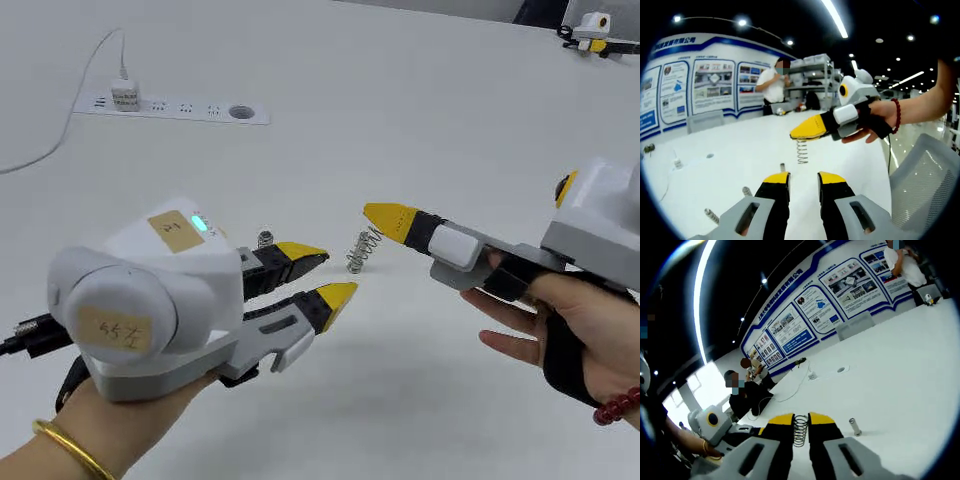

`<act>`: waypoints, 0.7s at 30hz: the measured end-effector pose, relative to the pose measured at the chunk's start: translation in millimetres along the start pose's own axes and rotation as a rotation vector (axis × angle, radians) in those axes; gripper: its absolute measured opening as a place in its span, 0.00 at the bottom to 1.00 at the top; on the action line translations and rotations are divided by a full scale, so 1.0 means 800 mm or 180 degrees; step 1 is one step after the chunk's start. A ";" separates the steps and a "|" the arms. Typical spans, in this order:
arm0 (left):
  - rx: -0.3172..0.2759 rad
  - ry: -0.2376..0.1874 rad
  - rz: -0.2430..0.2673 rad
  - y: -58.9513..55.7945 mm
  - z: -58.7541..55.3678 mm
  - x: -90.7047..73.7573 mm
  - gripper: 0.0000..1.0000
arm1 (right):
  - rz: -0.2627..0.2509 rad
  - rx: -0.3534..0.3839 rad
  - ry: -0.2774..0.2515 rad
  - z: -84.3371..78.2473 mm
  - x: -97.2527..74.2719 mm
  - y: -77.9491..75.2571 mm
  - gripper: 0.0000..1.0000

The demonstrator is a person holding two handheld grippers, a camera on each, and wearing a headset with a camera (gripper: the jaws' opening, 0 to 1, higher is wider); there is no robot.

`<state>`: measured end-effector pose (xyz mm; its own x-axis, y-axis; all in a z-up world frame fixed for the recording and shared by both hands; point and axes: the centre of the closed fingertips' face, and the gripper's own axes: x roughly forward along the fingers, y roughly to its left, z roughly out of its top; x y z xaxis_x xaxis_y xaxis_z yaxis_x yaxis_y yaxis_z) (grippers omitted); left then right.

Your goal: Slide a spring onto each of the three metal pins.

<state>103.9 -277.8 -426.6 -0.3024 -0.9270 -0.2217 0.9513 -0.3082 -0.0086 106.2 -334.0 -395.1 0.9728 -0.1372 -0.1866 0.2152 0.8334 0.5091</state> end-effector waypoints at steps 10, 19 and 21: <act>-0.0006 0.0121 0.0212 0.022 -0.019 -0.031 0.28 | -0.0228 -0.0542 -0.0068 0.011 0.010 -0.016 0.11; -0.0096 0.0180 0.0392 0.036 -0.032 -0.054 0.32 | -0.0313 -0.0860 -0.0056 0.012 0.023 -0.031 0.11; -0.0130 0.0199 0.0433 0.039 -0.036 -0.058 0.32 | -0.0339 -0.0927 -0.0041 0.011 0.026 -0.035 0.11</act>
<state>149.1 -238.2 -444.3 -0.1673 -0.9442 -0.2837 0.9853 -0.1705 -0.0136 121.3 -364.7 -405.8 0.9475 -0.2371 -0.2145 0.2841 0.9321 0.2246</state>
